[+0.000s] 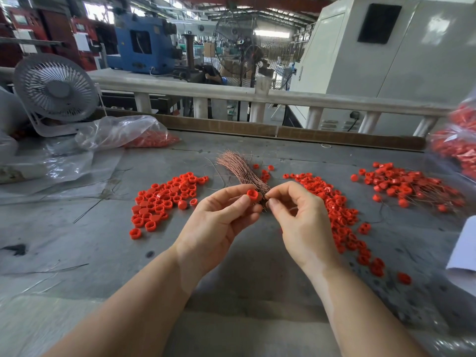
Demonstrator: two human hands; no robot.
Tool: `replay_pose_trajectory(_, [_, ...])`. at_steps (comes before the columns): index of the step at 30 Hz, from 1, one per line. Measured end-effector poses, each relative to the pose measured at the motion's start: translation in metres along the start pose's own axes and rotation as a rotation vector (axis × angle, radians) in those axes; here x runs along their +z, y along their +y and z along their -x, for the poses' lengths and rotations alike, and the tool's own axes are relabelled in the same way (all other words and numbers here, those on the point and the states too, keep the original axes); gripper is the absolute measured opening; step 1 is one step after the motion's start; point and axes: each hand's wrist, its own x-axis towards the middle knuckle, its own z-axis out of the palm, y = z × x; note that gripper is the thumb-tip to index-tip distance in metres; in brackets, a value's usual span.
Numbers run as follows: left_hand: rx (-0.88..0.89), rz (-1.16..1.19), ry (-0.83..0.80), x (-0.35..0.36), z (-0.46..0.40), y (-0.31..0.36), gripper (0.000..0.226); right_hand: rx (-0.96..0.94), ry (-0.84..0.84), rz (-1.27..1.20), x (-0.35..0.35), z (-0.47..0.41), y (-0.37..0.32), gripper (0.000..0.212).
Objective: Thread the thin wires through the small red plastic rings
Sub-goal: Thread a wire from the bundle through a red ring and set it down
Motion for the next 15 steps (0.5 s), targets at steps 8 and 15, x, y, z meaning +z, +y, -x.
replay_pose_trajectory(8, [-0.02,-0.003,-0.003,0.0008,0.0,0.0004,0.019,-0.019,0.003,-0.001,-0.001,0.0006,-0.0016,0.026])
replay_pose_trajectory(15, [-0.039,0.016,0.007,0.0011,-0.0003,0.001,0.019,-0.008,-0.007,-0.003,-0.0008,0.0003,-0.0023,0.021])
